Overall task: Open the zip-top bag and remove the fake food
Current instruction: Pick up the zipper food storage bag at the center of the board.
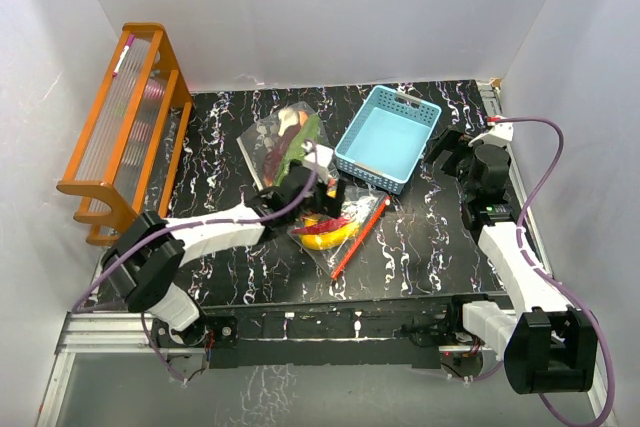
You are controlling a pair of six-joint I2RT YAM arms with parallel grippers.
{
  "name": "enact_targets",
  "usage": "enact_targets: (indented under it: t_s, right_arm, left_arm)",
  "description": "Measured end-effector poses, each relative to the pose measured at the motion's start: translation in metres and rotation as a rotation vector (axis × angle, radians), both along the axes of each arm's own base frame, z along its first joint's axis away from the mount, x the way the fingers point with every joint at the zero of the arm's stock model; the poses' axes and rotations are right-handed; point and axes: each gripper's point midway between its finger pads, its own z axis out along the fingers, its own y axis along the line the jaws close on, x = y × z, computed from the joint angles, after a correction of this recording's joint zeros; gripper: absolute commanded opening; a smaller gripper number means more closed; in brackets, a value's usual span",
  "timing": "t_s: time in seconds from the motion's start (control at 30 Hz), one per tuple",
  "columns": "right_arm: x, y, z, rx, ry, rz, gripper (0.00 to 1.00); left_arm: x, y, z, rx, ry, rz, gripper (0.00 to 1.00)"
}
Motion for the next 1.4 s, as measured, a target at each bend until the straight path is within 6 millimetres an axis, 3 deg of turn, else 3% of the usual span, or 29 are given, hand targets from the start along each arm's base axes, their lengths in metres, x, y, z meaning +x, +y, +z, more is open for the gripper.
enact_targets:
  t_s: [0.27,0.43,0.53,0.6,0.83,0.93,1.1,1.23,1.4]
  right_arm:
    - [0.000,0.000,-0.002,0.020,0.007,-0.007,0.98]
    - [0.000,0.001,-0.010,0.030,0.025,-0.008,0.97]
    - [0.001,0.002,-0.015,0.033,0.039,-0.005,0.97]
    - [0.001,0.003,-0.017,0.034,0.044,-0.001,0.97]
    - [0.001,0.004,-0.016,0.037,0.043,0.008,0.92]
    - [0.001,0.004,-0.017,0.037,0.044,0.009,0.84]
    - [0.001,0.006,-0.016,0.036,0.044,0.022,0.62]
    - [0.000,0.022,-0.013,0.043,0.032,0.117,0.60]
    - [-0.002,0.049,0.000,0.060,-0.027,0.274,0.61]
  left_arm:
    - [-0.050,-0.067,-0.013,0.179,-0.109,-0.157,0.97]
    - [-0.063,-0.090,-0.049,0.343,-0.148,-0.184,0.97]
    - [-0.069,-0.092,-0.077,0.466,-0.157,-0.205,0.89]
    - [-0.069,-0.091,-0.083,0.509,-0.173,-0.207,0.76]
    - [-0.068,-0.091,-0.082,0.510,-0.169,-0.200,0.17]
    - [-0.068,-0.090,-0.084,0.508,-0.159,-0.193,0.01]
    - [-0.070,-0.090,-0.083,0.506,-0.150,-0.202,0.00]
    - [-0.070,-0.091,-0.072,0.461,-0.121,-0.227,0.00]
    - [-0.046,-0.086,-0.024,0.263,-0.076,-0.213,0.00]
